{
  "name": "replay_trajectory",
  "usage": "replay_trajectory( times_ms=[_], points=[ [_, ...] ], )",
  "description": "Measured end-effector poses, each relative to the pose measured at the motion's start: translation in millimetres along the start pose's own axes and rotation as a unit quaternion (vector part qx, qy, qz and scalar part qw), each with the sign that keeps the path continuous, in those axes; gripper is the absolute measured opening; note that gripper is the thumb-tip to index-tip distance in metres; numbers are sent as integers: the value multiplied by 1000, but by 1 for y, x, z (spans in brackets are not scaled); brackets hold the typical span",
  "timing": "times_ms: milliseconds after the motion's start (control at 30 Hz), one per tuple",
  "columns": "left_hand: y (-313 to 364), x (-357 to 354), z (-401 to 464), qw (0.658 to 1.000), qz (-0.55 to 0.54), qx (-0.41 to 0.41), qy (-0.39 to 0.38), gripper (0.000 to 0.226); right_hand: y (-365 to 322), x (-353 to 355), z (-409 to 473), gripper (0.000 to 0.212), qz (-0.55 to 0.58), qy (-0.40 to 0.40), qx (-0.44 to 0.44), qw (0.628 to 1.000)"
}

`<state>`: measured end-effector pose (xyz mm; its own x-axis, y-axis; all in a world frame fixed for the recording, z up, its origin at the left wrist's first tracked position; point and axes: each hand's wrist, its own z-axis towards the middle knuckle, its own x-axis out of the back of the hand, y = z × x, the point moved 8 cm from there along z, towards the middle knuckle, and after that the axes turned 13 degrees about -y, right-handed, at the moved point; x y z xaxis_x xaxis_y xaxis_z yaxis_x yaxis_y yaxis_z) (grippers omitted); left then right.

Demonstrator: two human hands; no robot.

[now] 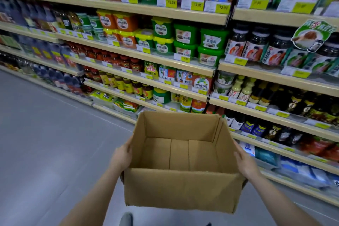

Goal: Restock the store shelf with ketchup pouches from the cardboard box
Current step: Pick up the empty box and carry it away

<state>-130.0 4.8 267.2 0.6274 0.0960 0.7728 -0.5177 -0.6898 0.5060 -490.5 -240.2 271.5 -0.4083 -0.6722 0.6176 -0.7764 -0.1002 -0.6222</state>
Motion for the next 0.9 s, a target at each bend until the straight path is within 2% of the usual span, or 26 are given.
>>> replay_trajectory(
  times_ms=[300,433,767,900],
  points=[
    [-66,102,91,995,46,-72,-55,54,-85,-93,16,49,60,69,-52,994],
    [-98,145,116,993,52,-89,-65,54,-130,-134,18,50,92,74,-39,992],
    [-168,171,145,993,52,-43,-92,48,-167,-196,45,53,69,31,-71,995],
    [-186,175,168,991,53,-40,-119,46,-190,-209,57,53,86,39,-59,994]
  ],
)
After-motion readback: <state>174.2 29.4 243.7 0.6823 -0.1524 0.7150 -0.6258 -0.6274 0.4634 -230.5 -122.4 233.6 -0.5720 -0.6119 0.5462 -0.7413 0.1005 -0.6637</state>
